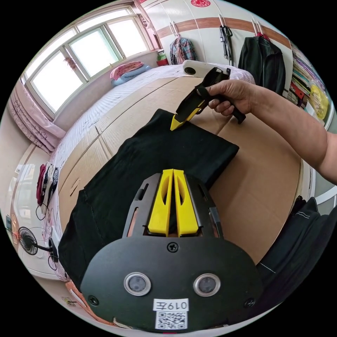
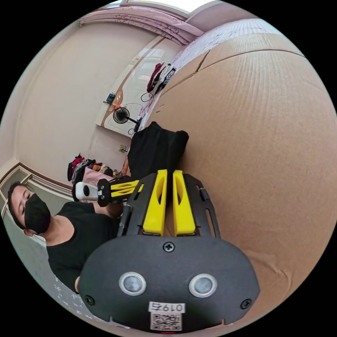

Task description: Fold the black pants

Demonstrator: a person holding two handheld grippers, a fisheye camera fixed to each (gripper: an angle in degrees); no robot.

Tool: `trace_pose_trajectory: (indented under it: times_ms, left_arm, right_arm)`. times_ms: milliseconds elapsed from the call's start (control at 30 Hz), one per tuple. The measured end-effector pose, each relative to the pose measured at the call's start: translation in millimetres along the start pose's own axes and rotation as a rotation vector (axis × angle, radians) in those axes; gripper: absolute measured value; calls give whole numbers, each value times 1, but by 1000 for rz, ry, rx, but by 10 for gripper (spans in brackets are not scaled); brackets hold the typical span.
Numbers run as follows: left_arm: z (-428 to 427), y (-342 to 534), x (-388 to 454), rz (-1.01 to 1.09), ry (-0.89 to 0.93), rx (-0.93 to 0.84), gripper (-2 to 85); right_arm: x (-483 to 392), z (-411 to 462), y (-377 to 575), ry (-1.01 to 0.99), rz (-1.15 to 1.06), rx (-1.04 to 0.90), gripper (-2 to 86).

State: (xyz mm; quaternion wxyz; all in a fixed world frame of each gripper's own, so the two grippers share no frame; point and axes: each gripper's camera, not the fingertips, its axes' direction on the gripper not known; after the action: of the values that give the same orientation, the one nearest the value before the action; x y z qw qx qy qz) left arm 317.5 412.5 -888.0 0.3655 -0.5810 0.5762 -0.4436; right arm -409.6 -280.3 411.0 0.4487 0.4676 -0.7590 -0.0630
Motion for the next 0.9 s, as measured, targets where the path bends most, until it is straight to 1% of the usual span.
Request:
trace_pose_trajectory:
  times_ms: [33,100,167,233,300,333,400,467,533,600,700,767,900]
  left_arm:
    - [-3,-1,2,12,-5,10,22]
    - [-26,-3,19,102,20,147,40]
    - [-43,-8,40,199,26,216,65]
    - [-46,-17,68,301,-6,200,85]
    - [-43,-21,104,397,-70,224,97]
    - [-41,-21,111,418,-88,225,99]
    - [-30,-22,136,480,-189,203,102]
    - [-21,-21,148,521,-222,177,101]
    - [-11,-22,156,541,-253,137,97]
    - [0,-26,162,532,-343,111,88]
    - [8,-31,164,519,-377,98,78]
    - [11,-33,160,504,-376,98,70]
    - [11,-42,134,452,-292,100,41]
  right_arm:
    - [2,1,0,-14,12,2,9]
    - [5,4,-1,-20,31,9,9]
    - [7,8,-2,-33,64,17,9]
    - [11,10,-3,-58,90,21,9]
    - [13,12,-5,-85,116,30,9]
    - [13,15,-5,-87,131,32,8]
    - [13,19,-6,-98,150,33,8]
    - [21,24,-9,-174,182,34,8]
    - [24,31,-12,-183,205,23,8]
    - [23,40,-14,-153,218,11,9]
    - [16,51,-18,-148,220,14,8]
    - [12,61,-19,-152,217,15,8]
    - [4,81,-25,-111,192,-4,8]
